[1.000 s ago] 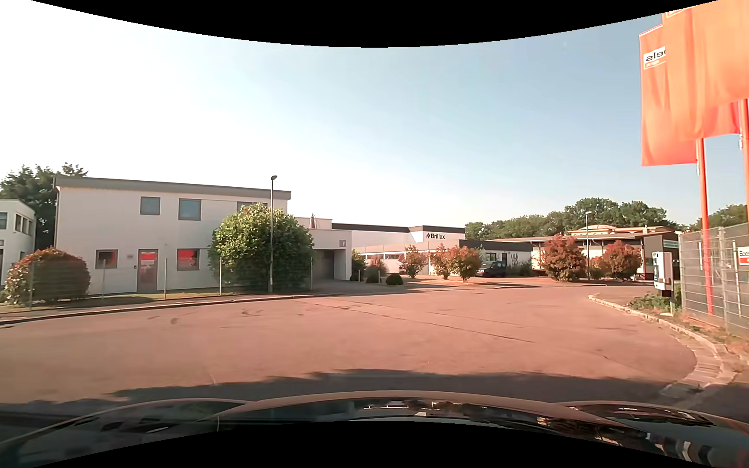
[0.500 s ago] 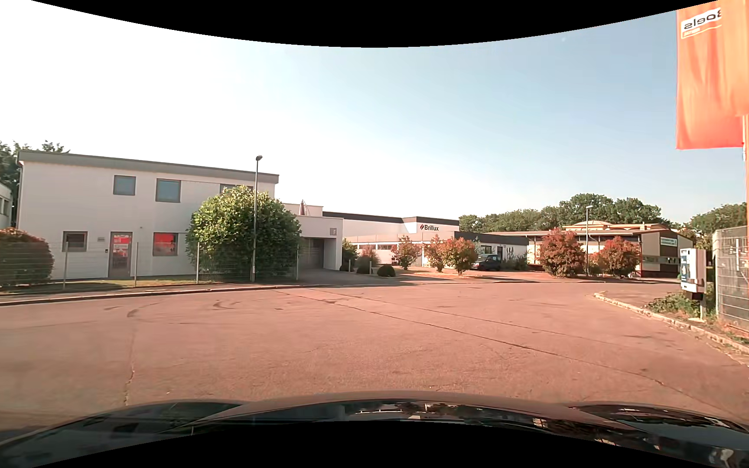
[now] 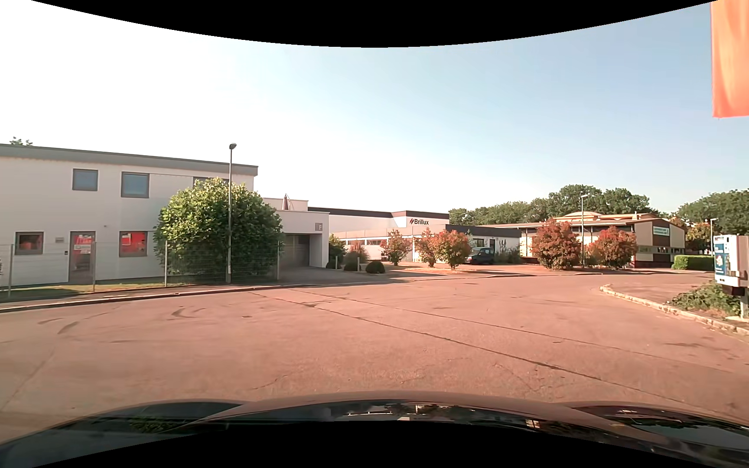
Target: Follow the waypoints while adhering to traffic rules and regulations
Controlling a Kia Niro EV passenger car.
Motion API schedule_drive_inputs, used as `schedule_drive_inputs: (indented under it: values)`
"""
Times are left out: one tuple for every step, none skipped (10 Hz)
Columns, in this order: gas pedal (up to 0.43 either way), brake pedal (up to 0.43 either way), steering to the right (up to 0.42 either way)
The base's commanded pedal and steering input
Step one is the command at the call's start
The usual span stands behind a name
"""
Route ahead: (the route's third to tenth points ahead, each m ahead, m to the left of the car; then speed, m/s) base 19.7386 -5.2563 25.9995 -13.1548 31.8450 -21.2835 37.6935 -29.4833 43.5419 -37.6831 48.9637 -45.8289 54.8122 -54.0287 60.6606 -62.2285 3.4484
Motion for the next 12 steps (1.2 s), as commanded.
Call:
schedule_drive_inputs:
  values:
    - [0.059, 0.0, 0.078]
    - [0.059, 0.0, 0.088]
    - [0.059, 0.0, 0.088]
    - [0.059, 0.0, 0.086]
    - [0.059, 0.0, 0.084]
    - [0.059, 0.0, 0.082]
    - [0.059, 0.0, 0.083]
    - [0.067, 0.0, 0.088]
    - [0.067, 0.0, 0.1]
    - [0.067, 0.0, 0.102]
    - [0.067, 0.0, 0.102]
    - [0.067, 0.0, 0.102]
